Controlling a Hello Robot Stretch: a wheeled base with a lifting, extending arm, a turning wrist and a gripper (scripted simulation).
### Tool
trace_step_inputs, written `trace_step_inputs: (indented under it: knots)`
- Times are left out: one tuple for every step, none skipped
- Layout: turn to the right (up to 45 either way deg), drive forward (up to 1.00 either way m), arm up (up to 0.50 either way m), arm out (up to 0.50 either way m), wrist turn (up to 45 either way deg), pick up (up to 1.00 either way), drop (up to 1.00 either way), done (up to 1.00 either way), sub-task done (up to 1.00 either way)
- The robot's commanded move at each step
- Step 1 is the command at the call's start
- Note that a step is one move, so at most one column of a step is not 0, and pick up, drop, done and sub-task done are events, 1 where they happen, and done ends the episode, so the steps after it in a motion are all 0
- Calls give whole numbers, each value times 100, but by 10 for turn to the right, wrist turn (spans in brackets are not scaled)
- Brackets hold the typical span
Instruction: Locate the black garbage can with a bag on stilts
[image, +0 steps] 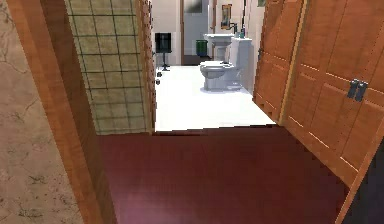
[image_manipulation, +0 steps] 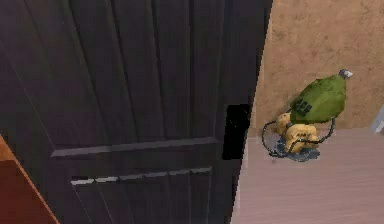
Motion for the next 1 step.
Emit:
trace_step_inputs:
  knots:
    - [-60,0,0,0,0,0,0,0,0]
